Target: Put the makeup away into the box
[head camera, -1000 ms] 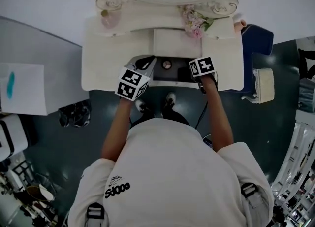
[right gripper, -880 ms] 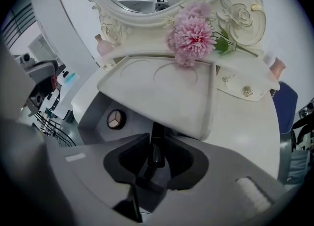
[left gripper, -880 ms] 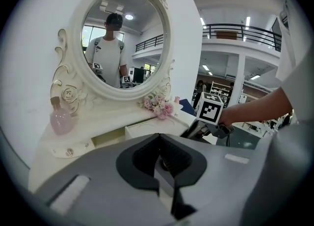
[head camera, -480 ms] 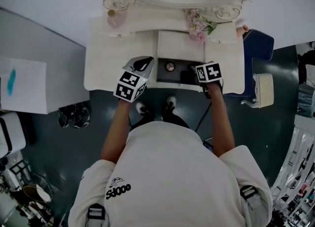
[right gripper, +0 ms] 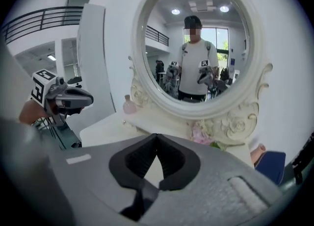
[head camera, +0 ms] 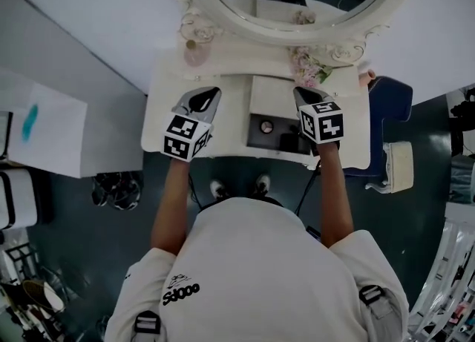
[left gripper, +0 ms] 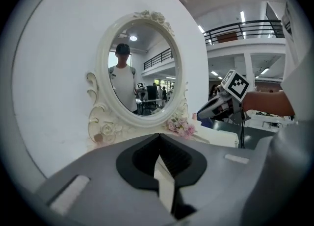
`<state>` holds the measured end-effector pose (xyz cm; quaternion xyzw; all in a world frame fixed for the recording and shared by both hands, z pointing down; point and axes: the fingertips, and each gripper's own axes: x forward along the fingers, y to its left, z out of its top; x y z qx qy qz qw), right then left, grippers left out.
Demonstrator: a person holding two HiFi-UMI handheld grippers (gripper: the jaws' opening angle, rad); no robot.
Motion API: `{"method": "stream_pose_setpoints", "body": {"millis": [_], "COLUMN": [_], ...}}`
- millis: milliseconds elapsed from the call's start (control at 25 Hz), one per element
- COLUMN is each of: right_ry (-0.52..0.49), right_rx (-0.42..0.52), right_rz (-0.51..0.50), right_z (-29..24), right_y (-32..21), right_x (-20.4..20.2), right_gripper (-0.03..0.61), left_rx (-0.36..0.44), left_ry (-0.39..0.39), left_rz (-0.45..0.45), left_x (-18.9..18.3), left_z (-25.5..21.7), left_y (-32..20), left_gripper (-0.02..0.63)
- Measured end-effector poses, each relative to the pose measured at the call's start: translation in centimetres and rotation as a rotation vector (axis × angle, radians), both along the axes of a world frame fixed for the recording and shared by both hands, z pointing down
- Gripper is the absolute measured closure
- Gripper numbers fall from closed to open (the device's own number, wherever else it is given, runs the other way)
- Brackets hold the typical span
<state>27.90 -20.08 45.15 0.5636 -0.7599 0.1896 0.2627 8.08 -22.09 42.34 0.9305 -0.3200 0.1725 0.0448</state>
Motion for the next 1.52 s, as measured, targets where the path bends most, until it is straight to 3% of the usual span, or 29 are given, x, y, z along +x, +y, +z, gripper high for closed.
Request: {"method": "stream_pose_setpoints", "body": {"millis": [400,680,880,1520], "right_ry": [0.013,0.028,0.046,0.053], "right_rx": [0.310,0.440,0.480,0.469], "right_rz": [-0.154,-0.210,-0.235,-0.239], "right_z": [-12.0,-16.8,-18.5,-18.1], "right_y": [-2.5,-2.2,-1.7,-1.0], "right_x": [-6.5,-8.6,-9.5,-9.2], "right_gripper": [0.575,0.575,0.577,0.577], "left_rx": [0.232,0.377,0.422,0.414], "left_ry": [0.058,0.085,0.064,0.055], "left_rz": [-0.094,-0.082,-0.049,-0.020], "left_x": [-5.5,-6.2,-5.6,-4.3], "left_z": [-10.7,-16.5,-18.2,-17.6], "left_y": [-1.9,-1.2,-0.1,0.8], "left_gripper": [0.594,0.594,0.595,0.595]}}
